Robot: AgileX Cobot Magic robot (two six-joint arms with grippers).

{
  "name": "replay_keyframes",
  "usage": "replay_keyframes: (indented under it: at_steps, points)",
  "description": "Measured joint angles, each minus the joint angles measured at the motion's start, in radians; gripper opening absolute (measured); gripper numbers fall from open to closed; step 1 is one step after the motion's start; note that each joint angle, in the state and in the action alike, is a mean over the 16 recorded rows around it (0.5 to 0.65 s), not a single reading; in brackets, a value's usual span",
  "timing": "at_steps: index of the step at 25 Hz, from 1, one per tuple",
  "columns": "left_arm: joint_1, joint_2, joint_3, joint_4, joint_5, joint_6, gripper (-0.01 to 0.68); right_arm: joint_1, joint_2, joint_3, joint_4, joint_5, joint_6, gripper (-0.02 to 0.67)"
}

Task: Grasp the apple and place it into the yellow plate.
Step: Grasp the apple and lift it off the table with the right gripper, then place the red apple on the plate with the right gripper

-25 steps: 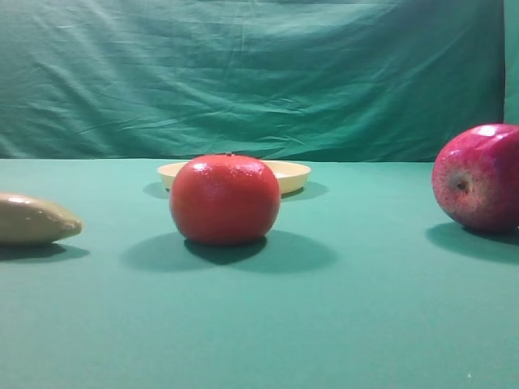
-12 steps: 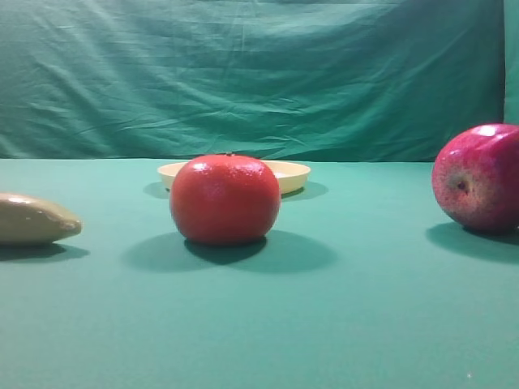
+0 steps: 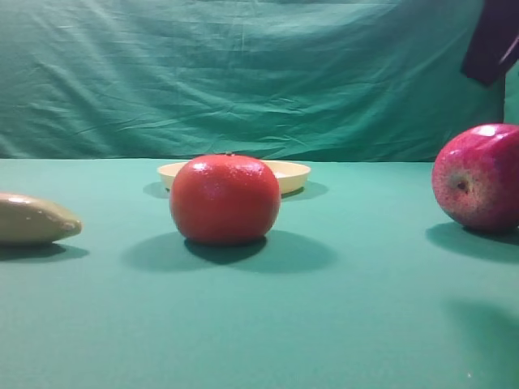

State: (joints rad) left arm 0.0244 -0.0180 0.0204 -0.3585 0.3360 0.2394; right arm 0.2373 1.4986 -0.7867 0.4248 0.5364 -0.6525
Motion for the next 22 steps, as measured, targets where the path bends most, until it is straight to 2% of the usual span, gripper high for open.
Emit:
replay_keyframes:
  at_steps: [10, 22]
  points:
    - [0.0, 0.0, 0.0, 0.0, 0.0, 0.0, 0.157, 0.013, 0.125, -0.156, 0.026, -0.06, 0.001, 0.489]
    - [0.0, 0.0, 0.0, 0.0, 0.0, 0.0, 0.157, 0.133, 0.355, -0.631, 0.057, -0.097, 0.002, 0.475]
